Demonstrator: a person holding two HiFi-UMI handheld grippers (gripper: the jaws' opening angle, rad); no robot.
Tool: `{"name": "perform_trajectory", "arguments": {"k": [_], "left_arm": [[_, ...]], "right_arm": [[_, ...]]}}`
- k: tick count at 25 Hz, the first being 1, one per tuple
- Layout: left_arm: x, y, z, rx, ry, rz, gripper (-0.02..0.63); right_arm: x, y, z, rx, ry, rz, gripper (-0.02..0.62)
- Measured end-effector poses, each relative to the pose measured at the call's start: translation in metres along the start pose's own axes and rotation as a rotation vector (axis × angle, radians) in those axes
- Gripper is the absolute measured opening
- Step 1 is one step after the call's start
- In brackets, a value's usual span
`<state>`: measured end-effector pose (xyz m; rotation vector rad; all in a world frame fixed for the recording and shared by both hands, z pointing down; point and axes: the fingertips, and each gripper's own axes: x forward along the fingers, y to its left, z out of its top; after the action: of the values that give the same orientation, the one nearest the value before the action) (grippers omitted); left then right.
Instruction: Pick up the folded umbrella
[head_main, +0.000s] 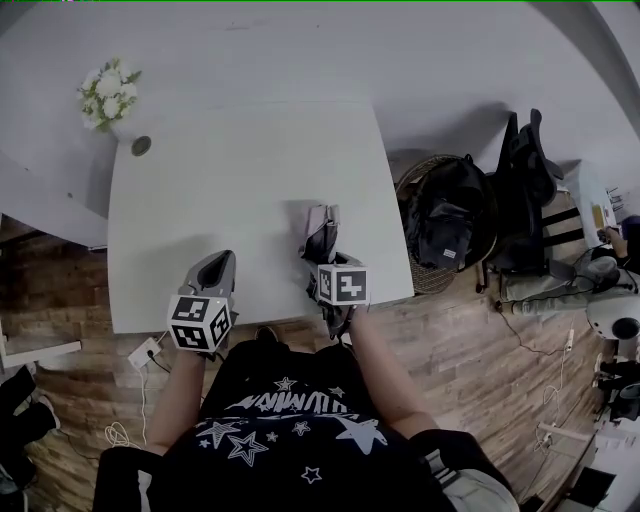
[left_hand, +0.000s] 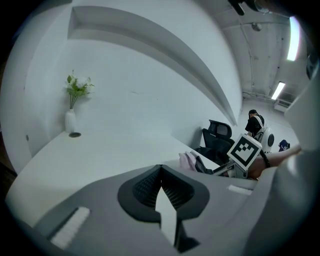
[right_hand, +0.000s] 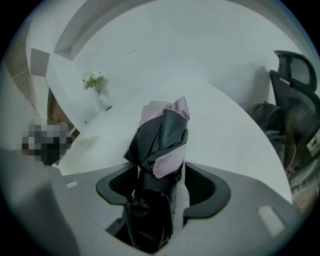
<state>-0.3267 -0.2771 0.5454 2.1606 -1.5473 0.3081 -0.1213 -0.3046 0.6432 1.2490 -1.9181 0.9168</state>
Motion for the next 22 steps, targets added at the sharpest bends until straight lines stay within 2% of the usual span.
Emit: {"name": "perform_trajectory", "arguments": {"k": [5,13,22], "left_arm": [[-0.0006,0.0068,-0.0003,0.001,0.005,-0.007,0.003],[-0.0019,0.0102,-0.0041,0.002,0.012,-0.012,0.003],[-0.0048,0.003,-0.0039,-0.001,0.001,-0.018,0.003]], "right_arm": [[0.0069,0.0022,-0.0035,-0.051,0.029,-0.04,0.302],[0.0098,0.0029,-0.0042,-0.106,0.02,-0.079,0.281],[0.0064,0.0016,-0.0011,-0.109,0.029,-0.029,0.249]]}}
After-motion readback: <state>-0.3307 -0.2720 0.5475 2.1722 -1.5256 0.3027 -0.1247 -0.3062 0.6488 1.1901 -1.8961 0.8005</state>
